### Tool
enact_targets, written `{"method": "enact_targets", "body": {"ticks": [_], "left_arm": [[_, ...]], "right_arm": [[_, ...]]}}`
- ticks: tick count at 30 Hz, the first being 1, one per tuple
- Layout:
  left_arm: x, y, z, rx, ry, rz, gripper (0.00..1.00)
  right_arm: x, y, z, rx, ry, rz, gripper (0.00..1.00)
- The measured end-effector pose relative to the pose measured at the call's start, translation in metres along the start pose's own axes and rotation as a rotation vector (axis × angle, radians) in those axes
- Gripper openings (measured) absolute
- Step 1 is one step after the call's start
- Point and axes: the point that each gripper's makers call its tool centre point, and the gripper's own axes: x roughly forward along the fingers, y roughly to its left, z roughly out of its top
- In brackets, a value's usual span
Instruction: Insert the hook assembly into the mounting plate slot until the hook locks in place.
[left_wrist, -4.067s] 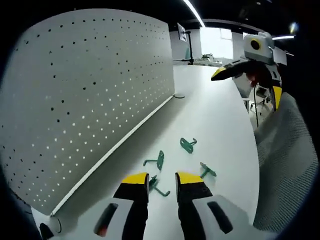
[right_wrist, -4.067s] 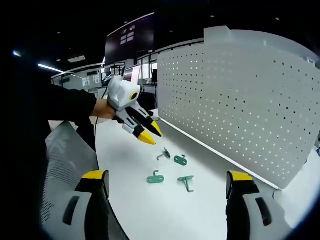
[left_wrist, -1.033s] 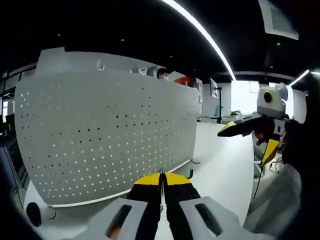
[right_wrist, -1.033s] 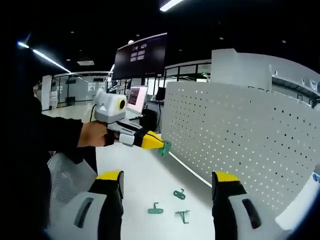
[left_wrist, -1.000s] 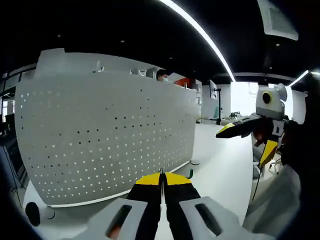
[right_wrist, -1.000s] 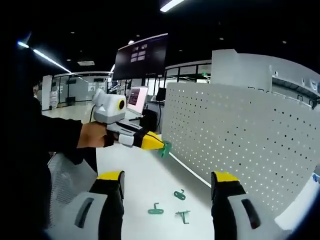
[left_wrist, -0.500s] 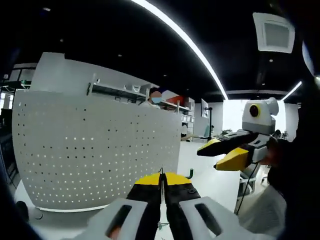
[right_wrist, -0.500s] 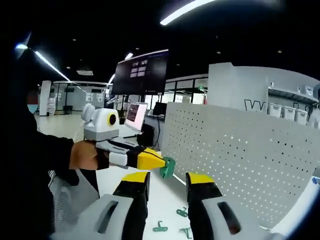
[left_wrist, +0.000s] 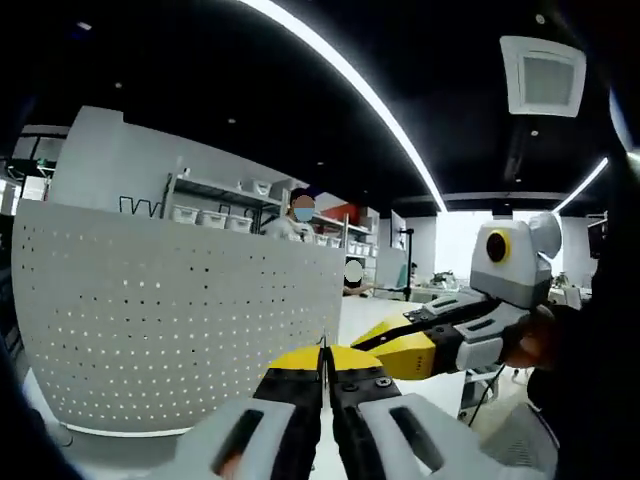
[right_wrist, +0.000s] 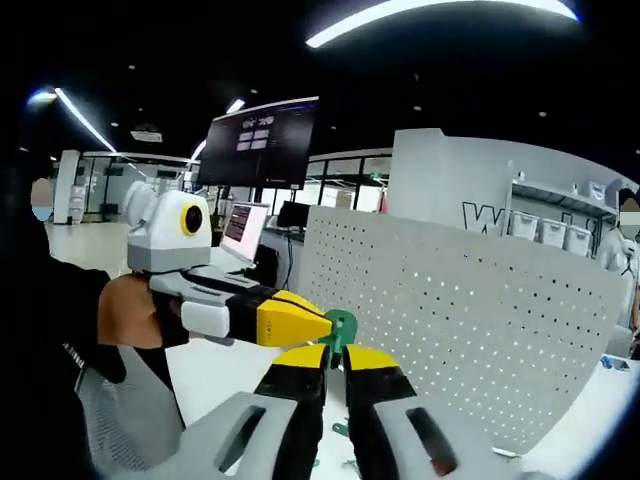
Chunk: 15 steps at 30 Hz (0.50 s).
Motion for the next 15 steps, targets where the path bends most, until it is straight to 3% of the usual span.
{"method": "enact_targets", "body": {"ticks": [15], "left_arm": [[0.0002, 0.0026, -0.0055, -0.092, 0.037, -0.051, 0.01]], "right_arm": [[0.0092, -0.0032, -0.0022, -0.004, 0.032, -0.091, 0.02]]}}
